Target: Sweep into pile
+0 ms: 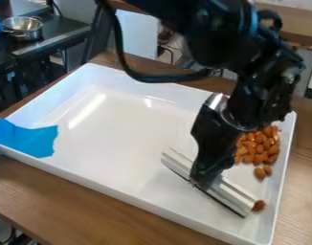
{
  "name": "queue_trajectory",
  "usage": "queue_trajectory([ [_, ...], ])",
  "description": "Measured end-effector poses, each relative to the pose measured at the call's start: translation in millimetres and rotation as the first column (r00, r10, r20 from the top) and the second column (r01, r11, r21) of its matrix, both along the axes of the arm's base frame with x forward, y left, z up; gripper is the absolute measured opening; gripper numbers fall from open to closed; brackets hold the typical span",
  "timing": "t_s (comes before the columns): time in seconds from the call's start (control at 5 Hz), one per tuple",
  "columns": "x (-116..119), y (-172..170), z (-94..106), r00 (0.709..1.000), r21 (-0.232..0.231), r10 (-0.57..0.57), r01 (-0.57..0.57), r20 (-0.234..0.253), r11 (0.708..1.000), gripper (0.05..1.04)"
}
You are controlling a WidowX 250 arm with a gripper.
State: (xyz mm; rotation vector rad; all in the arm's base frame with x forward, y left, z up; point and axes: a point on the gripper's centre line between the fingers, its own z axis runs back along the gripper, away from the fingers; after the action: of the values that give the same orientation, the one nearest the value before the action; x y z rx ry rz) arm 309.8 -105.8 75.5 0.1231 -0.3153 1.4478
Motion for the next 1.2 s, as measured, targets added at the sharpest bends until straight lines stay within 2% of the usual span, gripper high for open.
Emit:
queue_trajectory([
  [0.2,10.3,-2.0,-2.1,1.000,0.015,-0.002,0.002,0.013,1.000,0.354],
  [0.6,50.4,10.4,1.8,0.993,0.014,0.100,-0.101,0.057,0.995,0.354],
  [0.8,76.7,30.3,16.0,0.981,-0.011,0.165,-0.165,0.098,0.986,0.354],
  [1.0,66.1,52.1,36.5,0.986,-0.056,0.128,-0.122,0.112,0.991,0.354],
  [1.2,43.1,80.7,70.0,0.989,-0.075,-0.123,0.129,0.087,0.989,0.354],
])
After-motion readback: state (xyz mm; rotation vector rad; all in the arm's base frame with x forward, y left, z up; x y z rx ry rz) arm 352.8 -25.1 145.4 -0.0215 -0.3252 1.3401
